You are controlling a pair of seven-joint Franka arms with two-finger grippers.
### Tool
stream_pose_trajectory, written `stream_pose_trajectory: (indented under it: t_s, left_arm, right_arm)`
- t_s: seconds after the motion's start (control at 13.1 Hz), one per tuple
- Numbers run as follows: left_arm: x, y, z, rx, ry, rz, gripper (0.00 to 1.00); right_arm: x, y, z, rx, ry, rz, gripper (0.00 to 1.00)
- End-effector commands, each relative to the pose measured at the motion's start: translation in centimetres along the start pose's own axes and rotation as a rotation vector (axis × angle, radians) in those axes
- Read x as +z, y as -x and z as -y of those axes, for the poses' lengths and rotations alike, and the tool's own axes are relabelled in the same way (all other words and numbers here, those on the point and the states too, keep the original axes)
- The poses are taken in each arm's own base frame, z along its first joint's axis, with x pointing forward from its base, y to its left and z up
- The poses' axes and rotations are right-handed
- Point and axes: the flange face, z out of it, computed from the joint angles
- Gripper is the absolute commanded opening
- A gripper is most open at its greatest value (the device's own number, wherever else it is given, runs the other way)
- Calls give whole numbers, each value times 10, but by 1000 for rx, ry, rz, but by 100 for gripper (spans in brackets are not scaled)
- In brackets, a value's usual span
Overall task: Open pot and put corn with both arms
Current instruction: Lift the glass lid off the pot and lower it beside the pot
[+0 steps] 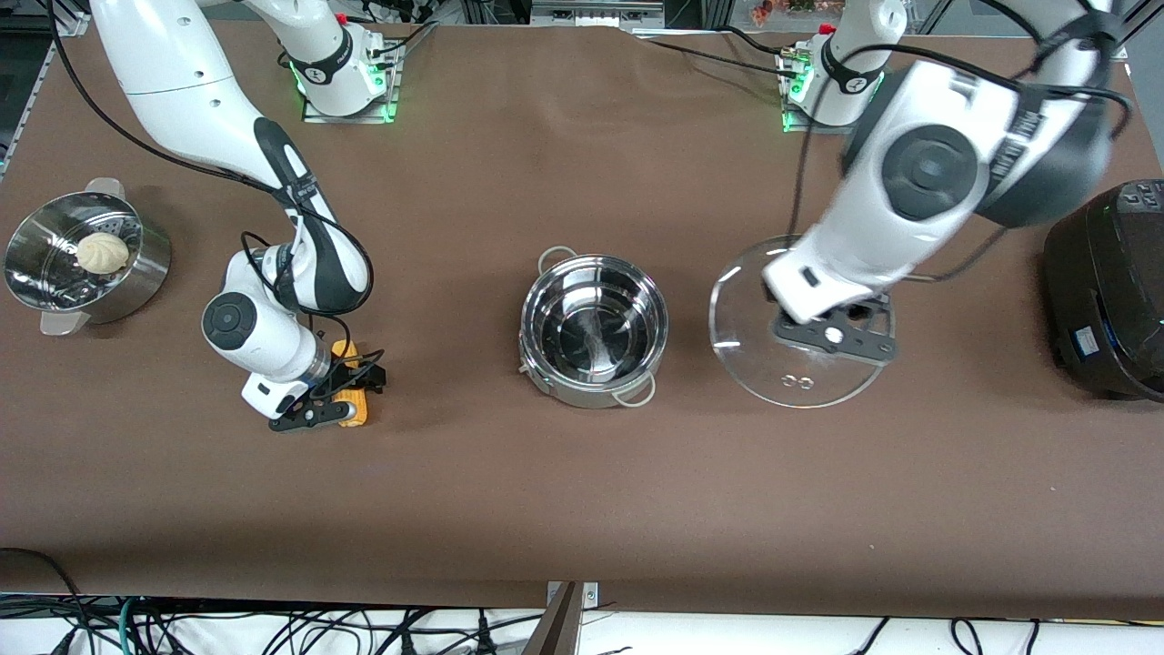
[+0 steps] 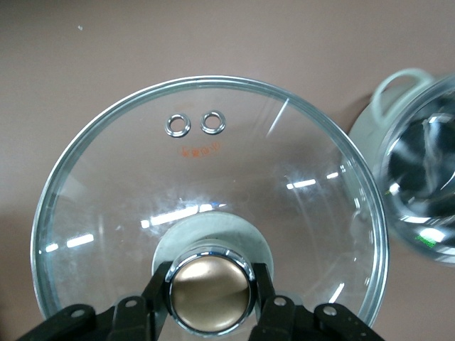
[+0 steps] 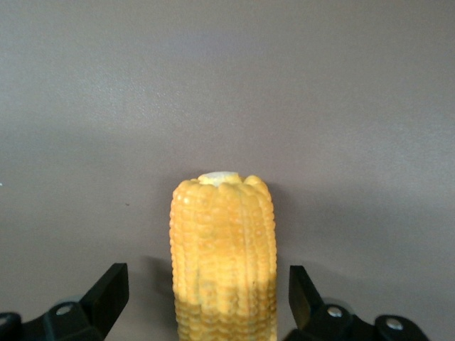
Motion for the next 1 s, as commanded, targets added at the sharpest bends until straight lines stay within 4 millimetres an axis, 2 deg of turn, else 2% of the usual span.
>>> stream_pose_trajectory:
  t_s: [0.0,0.15,0.23,0.31,0.46,0.61,0.92]
  left_arm:
    - [6,21,40,80,23,28,20]
    - [33,26,72,117,35,20,21]
    - [54,29,88,144,80,10,21]
    - [66,32,97,147,101,-6,21]
    - [89,33,95,152,96,-7,21]
    - [132,42,89,158,88,-18,21]
    - [192,63,78,164,67,-100,21]
  right_arm:
    - [-5,8,-2,-40,-9,-7,100]
    - [-8,10,-5,-37,-11,-7,100]
    - [-10,10,-6,-47,-10,-9,100]
    - [-11,10,-8,-62,-9,-9,100]
    - [-10,11,-17,-55,-8,-8,100]
    - [-8,11,-19,-53,-6,-11,100]
    - [-9,11,-17,-54,-6,-16,99]
